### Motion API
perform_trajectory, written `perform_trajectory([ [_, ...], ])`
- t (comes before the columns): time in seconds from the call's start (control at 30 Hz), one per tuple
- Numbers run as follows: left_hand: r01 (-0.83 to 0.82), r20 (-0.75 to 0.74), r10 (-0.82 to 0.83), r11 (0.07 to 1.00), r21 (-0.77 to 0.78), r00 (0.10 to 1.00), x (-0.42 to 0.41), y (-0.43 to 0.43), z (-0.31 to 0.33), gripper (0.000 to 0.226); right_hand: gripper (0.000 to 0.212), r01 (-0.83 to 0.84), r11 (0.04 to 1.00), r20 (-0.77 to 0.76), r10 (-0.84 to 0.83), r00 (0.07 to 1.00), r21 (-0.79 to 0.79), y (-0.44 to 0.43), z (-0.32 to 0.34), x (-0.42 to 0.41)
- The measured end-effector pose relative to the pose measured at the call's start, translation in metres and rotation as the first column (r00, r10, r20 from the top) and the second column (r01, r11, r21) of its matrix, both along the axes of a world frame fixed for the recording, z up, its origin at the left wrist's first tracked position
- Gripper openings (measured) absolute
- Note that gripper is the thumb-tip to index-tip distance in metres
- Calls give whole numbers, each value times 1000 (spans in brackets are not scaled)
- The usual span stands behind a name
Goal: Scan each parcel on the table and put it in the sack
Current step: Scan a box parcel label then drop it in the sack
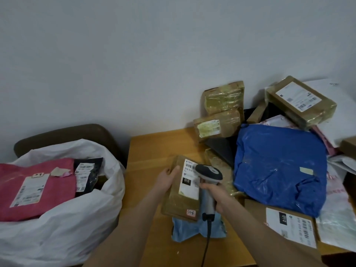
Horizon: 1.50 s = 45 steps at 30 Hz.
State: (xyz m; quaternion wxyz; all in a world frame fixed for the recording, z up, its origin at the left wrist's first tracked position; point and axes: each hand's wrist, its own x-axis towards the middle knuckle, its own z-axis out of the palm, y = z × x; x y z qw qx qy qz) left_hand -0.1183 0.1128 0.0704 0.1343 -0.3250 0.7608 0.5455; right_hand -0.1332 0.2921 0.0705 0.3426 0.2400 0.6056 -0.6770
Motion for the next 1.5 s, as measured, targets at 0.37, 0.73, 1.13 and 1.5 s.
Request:
perform_trajectory([
  [0.37, -156, -73, 173, 968, 198, 982, 14, -26, 14, 46, 10, 80, 996, -218, -70, 973, 38, 0, 39, 18],
  [0.73, -174, -191, 241, 935, 310, 951, 3, 2, 35, 42, 20, 49, 985, -448, 32, 894, 167, 16, 102, 63],
  [1.13, -192, -201, 257, 936, 295, 945, 0, 2, 32, 56, 16, 51, 964, -429, 69, 901, 261, 15, 116, 71],
  [1.5, -189, -203, 249, 942, 278, 947, 0, -5, 27, 55, 19, 45, 959, -428, 83, 900, 281, 4, 118, 75],
])
